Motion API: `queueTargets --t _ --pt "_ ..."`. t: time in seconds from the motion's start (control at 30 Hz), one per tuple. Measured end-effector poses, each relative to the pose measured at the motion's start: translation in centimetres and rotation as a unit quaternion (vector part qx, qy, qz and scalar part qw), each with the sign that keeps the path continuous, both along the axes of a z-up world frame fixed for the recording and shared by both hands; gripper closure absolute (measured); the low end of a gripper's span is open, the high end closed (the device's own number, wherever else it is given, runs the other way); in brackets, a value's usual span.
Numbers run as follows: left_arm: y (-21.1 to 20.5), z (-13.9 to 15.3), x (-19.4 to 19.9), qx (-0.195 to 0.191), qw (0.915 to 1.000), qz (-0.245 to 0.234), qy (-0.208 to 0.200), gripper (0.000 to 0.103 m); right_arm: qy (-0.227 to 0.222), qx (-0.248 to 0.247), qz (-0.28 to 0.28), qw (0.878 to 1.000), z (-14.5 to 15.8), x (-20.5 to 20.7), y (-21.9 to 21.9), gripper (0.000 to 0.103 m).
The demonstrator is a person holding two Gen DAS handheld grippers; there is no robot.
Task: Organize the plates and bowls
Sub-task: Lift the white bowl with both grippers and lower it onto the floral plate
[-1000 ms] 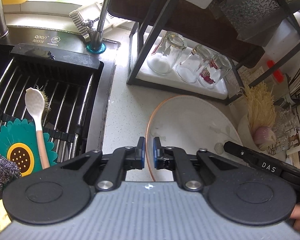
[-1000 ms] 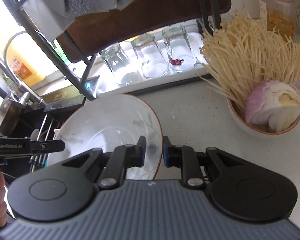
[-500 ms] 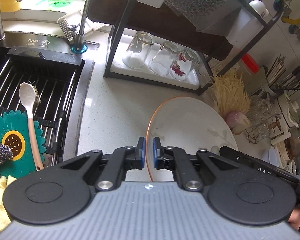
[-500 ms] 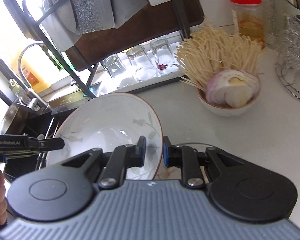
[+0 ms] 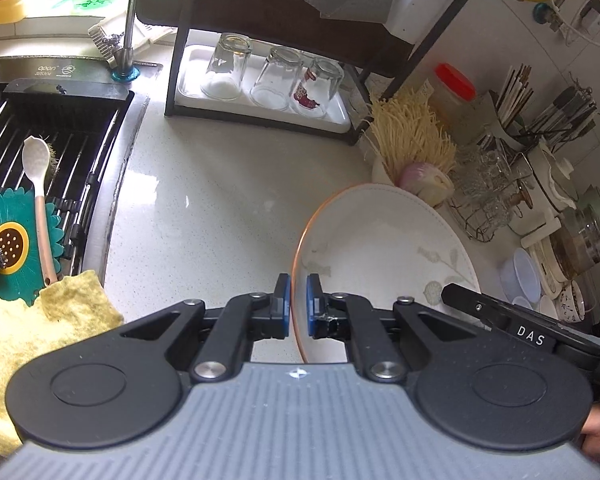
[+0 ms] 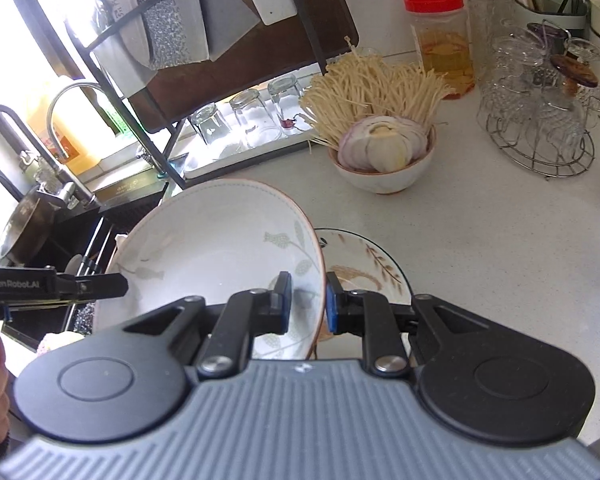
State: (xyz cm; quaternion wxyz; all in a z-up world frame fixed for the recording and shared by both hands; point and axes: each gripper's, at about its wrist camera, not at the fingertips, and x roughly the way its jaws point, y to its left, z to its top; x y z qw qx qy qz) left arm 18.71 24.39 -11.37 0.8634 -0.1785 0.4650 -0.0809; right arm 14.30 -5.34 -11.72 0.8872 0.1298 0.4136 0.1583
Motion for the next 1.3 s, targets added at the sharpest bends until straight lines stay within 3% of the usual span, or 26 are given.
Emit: queueTargets --t 0.53,0.93,1.3 --pt "-3.2 -1.9 -0.8 0.011 0.9996 -0.022 0.016 0.094 0.011 -0.032 -0.027 0.999 -1.3 -2.8 -1.9 0.083" --pt "-4.8 -5.0 1.7 0.024 0.9977 -0.04 0.049 0.094 0.028 -0.058 -0.037 0.997 -3.4 -1.2 -2.1 0.083" --pt "-5.8 -5.7 4.3 0.046 0.9947 -0.064 0.065 0.094 0.051 -0.058 -0.045 0.996 -4.9 0.6 -2.4 0.082"
